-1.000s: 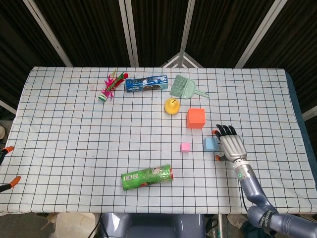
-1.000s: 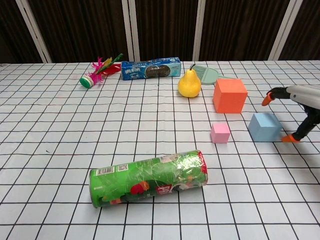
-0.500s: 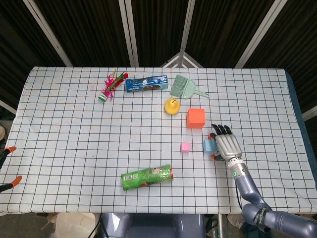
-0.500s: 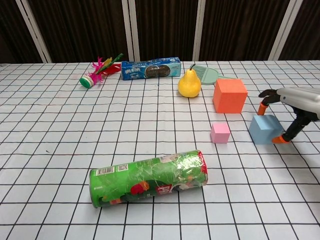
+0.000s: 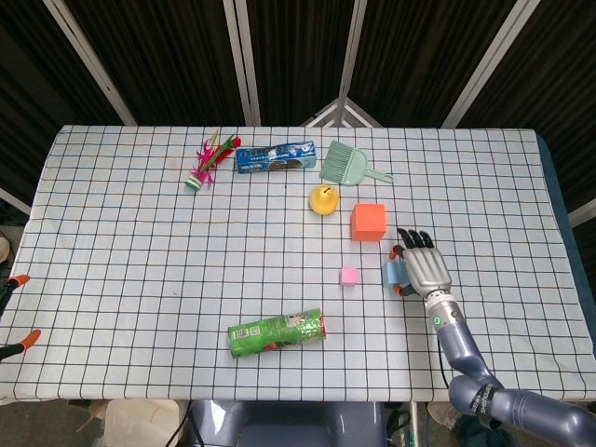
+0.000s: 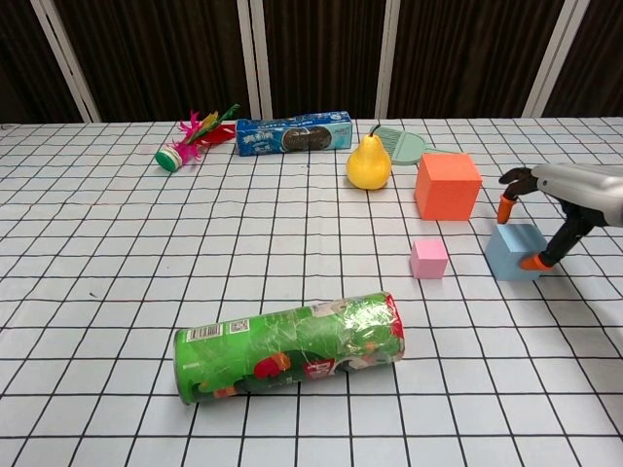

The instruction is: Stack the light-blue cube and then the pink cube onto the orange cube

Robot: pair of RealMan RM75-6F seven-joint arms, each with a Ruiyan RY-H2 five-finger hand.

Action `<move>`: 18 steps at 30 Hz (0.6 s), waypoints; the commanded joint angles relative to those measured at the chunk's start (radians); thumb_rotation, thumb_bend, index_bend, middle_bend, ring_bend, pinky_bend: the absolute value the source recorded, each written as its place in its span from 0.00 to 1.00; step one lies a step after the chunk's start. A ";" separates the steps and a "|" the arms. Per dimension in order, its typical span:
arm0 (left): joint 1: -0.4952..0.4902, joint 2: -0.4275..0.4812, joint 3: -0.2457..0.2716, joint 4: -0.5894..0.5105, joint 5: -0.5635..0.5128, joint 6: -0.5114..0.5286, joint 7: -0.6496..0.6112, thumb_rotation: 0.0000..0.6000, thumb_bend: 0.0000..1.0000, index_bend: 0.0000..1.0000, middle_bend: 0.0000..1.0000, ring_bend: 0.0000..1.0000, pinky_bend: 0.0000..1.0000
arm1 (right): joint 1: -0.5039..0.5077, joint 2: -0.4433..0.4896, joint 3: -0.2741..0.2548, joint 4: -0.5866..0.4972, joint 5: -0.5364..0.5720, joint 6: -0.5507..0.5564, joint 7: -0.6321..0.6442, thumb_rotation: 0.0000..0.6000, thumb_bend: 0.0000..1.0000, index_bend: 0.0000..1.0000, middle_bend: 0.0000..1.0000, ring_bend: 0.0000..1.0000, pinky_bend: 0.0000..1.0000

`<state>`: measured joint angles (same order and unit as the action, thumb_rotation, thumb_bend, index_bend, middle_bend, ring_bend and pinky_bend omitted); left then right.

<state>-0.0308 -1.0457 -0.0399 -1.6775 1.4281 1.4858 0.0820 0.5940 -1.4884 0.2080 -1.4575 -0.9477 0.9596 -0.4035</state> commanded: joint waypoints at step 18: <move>0.001 0.001 0.002 -0.003 0.000 0.001 0.004 1.00 0.21 0.20 0.01 0.00 0.02 | 0.009 0.017 -0.020 -0.024 0.020 0.012 -0.010 1.00 0.38 0.42 0.07 0.03 0.00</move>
<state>-0.0302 -1.0452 -0.0378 -1.6806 1.4285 1.4865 0.0855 0.6029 -1.4718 0.1884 -1.4809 -0.9273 0.9719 -0.4133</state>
